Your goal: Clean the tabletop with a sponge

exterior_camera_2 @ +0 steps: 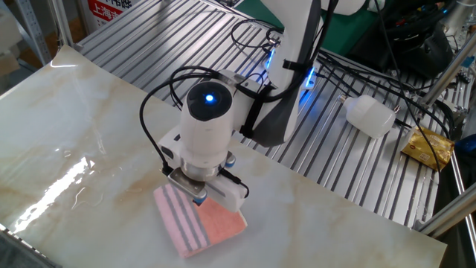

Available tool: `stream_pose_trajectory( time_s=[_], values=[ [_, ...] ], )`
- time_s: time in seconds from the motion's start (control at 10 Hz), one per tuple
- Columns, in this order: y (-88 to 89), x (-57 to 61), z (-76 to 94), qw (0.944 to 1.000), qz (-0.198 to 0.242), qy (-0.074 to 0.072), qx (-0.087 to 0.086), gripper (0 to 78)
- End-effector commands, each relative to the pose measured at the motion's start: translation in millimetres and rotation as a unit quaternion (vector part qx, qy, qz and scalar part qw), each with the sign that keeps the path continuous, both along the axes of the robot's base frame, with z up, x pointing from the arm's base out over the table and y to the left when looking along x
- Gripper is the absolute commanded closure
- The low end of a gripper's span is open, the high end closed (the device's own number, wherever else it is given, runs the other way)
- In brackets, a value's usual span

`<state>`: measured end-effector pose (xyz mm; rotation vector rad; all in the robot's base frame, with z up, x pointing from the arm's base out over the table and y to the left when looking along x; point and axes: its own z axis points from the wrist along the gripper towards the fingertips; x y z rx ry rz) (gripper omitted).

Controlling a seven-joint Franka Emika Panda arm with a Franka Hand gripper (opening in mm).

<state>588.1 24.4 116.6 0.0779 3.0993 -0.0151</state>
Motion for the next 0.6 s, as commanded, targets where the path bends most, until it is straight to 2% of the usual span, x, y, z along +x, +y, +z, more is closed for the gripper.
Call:
stream_pose_trajectory(
  time_s=[0.1, 0.5, 0.6],
  values=[
    [-0.9, -0.1, -2.5, 1.0000, -0.003, 0.001, 0.001, 77.6],
    [-0.7, 0.7, -4.7, 1.0000, -0.004, -0.001, -0.001, 77.6],
    [-0.6, 0.4, -5.3, 0.9999, -0.006, 0.011, -0.006, 77.6]
  ],
)
